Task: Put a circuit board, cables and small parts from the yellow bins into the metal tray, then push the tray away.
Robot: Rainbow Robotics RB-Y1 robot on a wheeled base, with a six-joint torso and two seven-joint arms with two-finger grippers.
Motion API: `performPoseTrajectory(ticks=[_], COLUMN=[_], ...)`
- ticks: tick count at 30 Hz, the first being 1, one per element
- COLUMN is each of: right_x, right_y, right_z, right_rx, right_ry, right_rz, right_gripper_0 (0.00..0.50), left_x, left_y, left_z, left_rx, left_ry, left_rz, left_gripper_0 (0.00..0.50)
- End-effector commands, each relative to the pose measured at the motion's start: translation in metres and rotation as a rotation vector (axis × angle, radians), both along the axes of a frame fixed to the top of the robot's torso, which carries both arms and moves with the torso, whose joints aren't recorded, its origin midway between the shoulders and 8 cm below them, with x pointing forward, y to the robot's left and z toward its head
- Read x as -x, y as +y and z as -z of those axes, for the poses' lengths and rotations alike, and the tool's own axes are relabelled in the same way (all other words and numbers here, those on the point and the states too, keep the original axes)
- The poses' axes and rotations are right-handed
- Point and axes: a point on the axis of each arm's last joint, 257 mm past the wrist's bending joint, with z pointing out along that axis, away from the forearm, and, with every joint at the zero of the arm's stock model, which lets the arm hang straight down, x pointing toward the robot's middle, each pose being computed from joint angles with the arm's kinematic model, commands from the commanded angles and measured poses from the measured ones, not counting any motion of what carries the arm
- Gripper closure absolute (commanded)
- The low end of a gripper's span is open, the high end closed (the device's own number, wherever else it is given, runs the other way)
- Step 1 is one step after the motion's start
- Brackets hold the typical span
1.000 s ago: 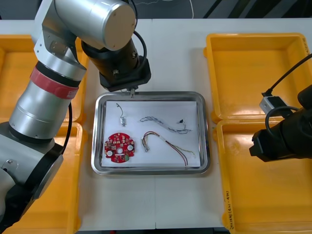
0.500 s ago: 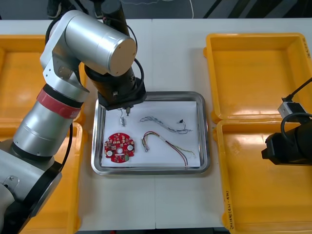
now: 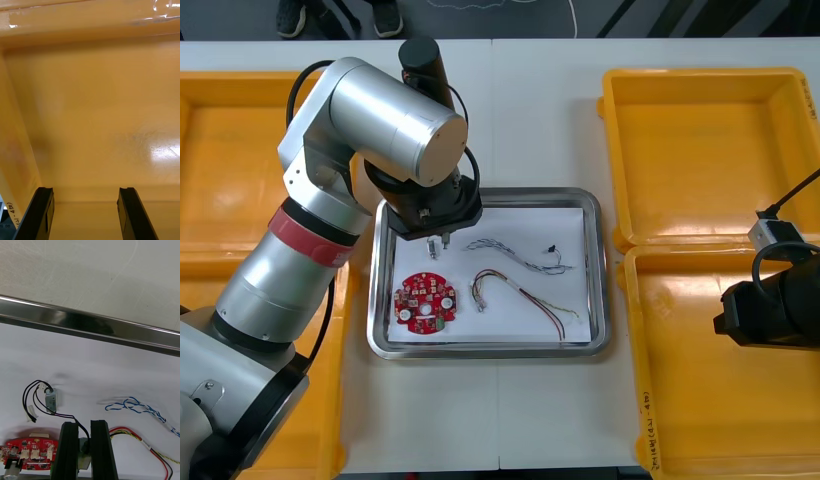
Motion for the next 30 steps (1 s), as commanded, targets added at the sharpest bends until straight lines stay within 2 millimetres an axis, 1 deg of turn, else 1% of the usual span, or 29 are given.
performPoseTrajectory(ticks=[1,5,15,16,18,20,21,22,23,25,27,30], right_x=[0.001,0.001,0.001,0.001,0.001,0.001,0.001,0.001,0.001,0.001,0.001,0.001], right_y=[-0.001,-0.001,0.000,0.000,0.000,0.000,0.000,0.001,0.001,0.000,0.000,0.001], right_z=[-0.006,-0.007,-0.007,-0.007,-0.007,-0.006,-0.007,-0.007,-0.007,-0.007,-0.007,-0.007], right_rx=[-0.013,-0.015,-0.017,-0.016,-0.017,-0.018,-0.018,-0.020,-0.020,-0.020,-0.019,-0.021], right_ry=[-0.024,-0.024,-0.026,-0.027,-0.026,-0.025,-0.026,-0.026,-0.026,-0.025,-0.026,-0.027], right_rz=[0.037,0.037,0.036,0.037,0.036,0.039,0.038,0.036,0.036,0.037,0.036,0.035], right_gripper_0=[0.006,0.007,0.007,0.006,0.006,0.007,0.006,0.007,0.005,0.007,0.007,0.007], left_x=[0.002,0.000,0.004,0.005,0.007,0.008,0.008,0.009,0.009,0.011,0.011,0.011], left_y=[-0.016,-0.017,-0.017,-0.017,-0.018,-0.017,-0.017,-0.017,-0.018,-0.017,-0.016,-0.014], left_z=[0.008,0.014,0.019,0.020,0.021,0.024,0.024,0.024,0.024,0.025,0.024,0.016], left_rx=[0.018,0.014,0.007,0.002,-0.006,-0.011,-0.011,-0.012,-0.012,-0.016,-0.018,-0.016], left_ry=[0.000,0.001,0.016,0.017,0.019,0.025,0.025,0.026,0.028,0.031,0.033,0.019], left_rz=[-0.002,-0.010,-0.005,-0.003,0.006,0.008,0.008,0.009,0.009,0.010,0.006,0.006], left_gripper_0=[0.500,0.500,0.499,0.467,0.365,0.171,0.130,0.067,0.023,0.000,0.000,0.000])
